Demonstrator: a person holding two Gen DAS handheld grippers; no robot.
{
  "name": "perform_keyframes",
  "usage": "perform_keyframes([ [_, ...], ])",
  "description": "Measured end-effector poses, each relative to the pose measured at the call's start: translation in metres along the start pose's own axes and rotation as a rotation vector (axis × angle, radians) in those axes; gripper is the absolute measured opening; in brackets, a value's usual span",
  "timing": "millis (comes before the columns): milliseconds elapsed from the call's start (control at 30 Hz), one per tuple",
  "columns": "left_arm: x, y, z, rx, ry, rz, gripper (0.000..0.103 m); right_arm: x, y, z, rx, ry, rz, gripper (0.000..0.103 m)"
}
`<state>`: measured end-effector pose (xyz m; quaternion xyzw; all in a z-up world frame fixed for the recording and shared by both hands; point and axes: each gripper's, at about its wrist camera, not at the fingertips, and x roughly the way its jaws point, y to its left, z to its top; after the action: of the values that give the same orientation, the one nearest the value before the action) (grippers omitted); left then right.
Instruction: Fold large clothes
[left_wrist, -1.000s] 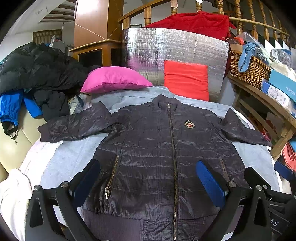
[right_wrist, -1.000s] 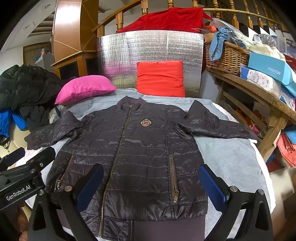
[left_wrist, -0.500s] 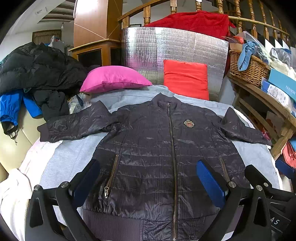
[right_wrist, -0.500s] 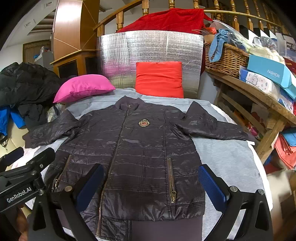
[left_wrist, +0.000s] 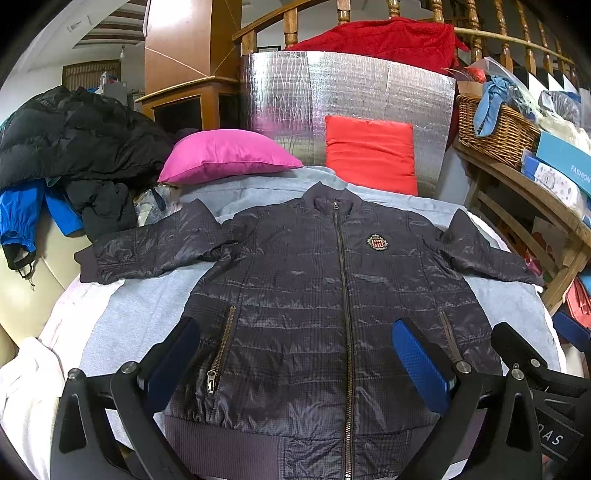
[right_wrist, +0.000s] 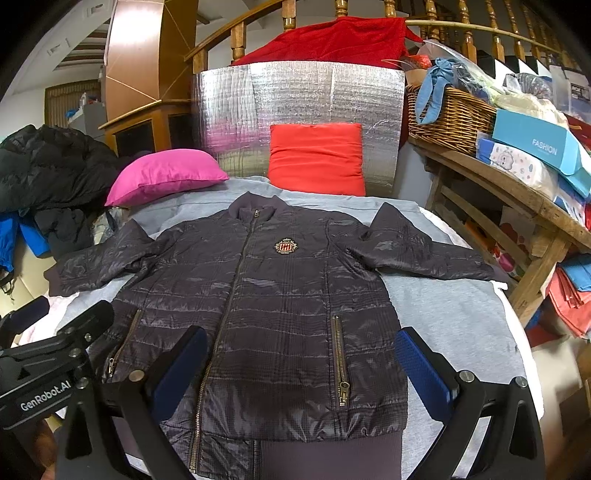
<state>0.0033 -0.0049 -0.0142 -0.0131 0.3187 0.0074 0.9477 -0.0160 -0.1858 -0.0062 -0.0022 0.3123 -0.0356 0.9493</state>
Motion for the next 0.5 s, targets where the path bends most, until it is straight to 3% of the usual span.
perform_keyframes([
  [500,-0.0007,-0.0001,0.0012,-0.008,0.003,0.001,0.103,0.0004,0.0049,-0.0003,-0.014,0.001,0.001,0.103],
])
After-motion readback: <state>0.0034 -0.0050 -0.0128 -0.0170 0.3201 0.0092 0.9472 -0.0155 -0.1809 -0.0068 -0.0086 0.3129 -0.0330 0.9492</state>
